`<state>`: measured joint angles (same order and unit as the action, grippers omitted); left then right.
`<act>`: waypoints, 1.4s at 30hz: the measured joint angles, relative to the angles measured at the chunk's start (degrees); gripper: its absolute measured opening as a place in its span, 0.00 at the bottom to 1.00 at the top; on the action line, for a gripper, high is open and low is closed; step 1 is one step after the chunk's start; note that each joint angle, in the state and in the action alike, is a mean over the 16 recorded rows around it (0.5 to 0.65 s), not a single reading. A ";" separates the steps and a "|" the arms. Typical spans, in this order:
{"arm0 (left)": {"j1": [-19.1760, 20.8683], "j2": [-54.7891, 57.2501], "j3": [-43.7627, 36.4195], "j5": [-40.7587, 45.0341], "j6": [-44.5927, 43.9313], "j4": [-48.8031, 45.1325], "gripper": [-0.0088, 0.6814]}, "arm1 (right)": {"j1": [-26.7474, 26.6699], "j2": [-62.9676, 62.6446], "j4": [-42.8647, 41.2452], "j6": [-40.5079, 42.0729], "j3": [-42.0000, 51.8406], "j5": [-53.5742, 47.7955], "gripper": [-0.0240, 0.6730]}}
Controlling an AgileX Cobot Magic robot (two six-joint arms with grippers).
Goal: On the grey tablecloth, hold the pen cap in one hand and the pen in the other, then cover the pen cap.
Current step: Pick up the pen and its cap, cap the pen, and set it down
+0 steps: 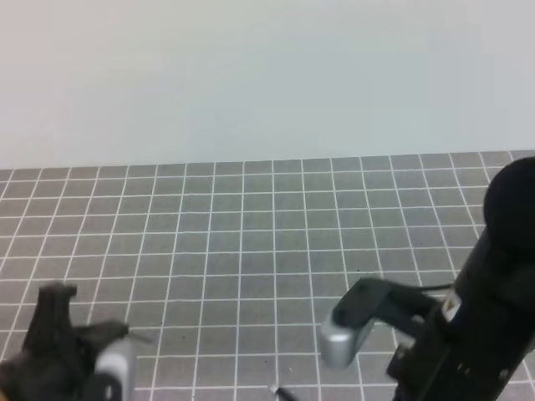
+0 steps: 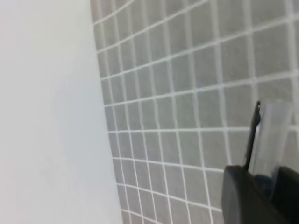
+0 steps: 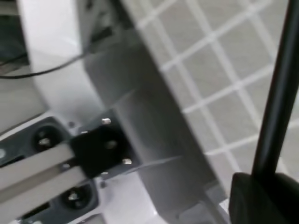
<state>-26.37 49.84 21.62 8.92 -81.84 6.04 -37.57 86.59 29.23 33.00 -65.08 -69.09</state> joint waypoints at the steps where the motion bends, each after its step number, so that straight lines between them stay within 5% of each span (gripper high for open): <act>1: -0.22 -0.97 -1.24 -1.07 -0.64 0.10 0.11 | -0.67 -0.18 0.73 -0.01 0.33 0.00 0.13; 20: -14.57 -8.57 -7.01 -7.24 -4.31 1.94 0.10 | -6.18 -0.46 6.81 -2.65 1.40 0.00 0.13; 42: -18.17 -8.57 -7.01 -12.00 -3.95 -1.07 0.10 | -6.43 -0.46 10.02 0.61 1.48 0.00 0.13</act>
<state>-44.54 41.27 14.60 -3.09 -85.79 4.97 -44.00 86.13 39.25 33.60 -63.60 -69.09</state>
